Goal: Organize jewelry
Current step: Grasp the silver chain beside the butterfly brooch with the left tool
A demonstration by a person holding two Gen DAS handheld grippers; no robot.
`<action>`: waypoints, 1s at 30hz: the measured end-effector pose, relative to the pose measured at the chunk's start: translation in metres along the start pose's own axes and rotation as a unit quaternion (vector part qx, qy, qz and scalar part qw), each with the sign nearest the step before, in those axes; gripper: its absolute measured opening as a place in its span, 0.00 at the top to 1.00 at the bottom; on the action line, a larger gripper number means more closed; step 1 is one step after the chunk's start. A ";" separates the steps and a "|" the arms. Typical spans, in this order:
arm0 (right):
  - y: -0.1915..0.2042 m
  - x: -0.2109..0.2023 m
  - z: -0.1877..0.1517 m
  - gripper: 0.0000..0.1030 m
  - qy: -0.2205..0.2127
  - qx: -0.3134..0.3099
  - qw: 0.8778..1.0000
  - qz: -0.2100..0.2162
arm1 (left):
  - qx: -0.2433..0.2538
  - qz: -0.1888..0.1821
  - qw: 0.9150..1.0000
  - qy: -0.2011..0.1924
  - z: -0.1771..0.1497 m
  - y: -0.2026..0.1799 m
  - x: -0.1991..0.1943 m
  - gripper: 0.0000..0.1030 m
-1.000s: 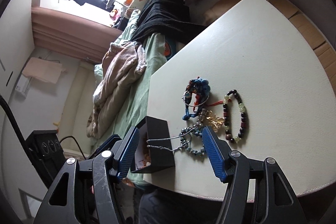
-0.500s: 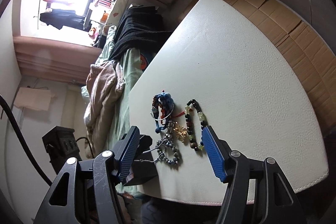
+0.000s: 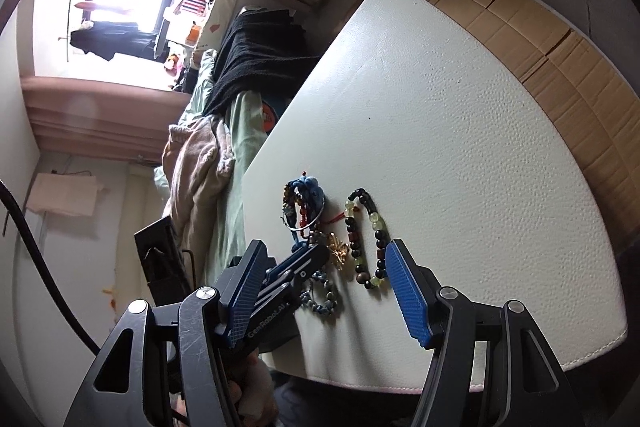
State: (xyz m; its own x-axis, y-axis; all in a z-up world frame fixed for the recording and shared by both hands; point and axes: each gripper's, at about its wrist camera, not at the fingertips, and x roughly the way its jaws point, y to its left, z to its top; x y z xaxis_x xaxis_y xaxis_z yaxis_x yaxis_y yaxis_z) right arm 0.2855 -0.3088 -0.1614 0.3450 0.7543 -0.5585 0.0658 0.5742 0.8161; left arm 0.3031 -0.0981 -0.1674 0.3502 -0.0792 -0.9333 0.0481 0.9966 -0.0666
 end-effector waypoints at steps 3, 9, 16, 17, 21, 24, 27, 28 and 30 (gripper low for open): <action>0.002 0.003 -0.001 0.39 0.004 -0.004 1.000 -0.002 | -0.004 -0.009 1.000 0.004 -0.002 0.003 0.001 0.78; 0.012 0.017 -0.005 0.39 0.020 -0.016 1.000 0.003 | -0.026 -0.033 0.999 -0.016 -0.006 0.014 -0.019 0.97; 0.022 0.040 -0.010 0.56 0.039 -0.034 0.999 -0.009 | -0.038 -0.043 0.997 -0.056 -0.009 0.027 -0.055 0.98; 0.023 0.044 -0.011 0.56 0.042 -0.036 0.998 -0.017 | -0.039 -0.045 0.996 -0.061 -0.010 0.029 -0.060 0.98; 0.026 0.061 -0.017 0.56 0.066 -0.041 0.997 -0.027 | -0.048 -0.056 0.994 -0.086 -0.014 0.038 -0.083 0.98; 0.024 0.073 -0.024 0.56 0.088 -0.033 0.995 -0.031 | -0.050 -0.058 0.992 -0.100 -0.016 0.044 -0.098 0.98; 0.020 0.082 -0.025 0.56 0.091 -0.023 0.994 -0.052 | -0.058 -0.065 0.990 -0.115 -0.020 0.051 -0.113 0.98; 0.019 0.082 -0.024 0.56 0.086 -0.022 0.994 -0.063 | -0.060 -0.067 0.989 -0.120 -0.019 0.055 -0.117 0.98; 0.018 0.082 -0.021 0.56 0.074 -0.023 0.994 -0.081 | -0.065 -0.073 0.987 -0.130 -0.021 0.062 -0.126 0.98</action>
State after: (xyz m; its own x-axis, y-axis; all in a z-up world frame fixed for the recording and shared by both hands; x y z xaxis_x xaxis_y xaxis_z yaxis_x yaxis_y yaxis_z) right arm 0.2957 -0.2296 -0.1958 0.1914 0.6876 -0.7004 0.0646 0.7032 0.7080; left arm 0.2424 -0.0262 -0.0616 0.5772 -0.2075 -0.7898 0.0010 0.9674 -0.2534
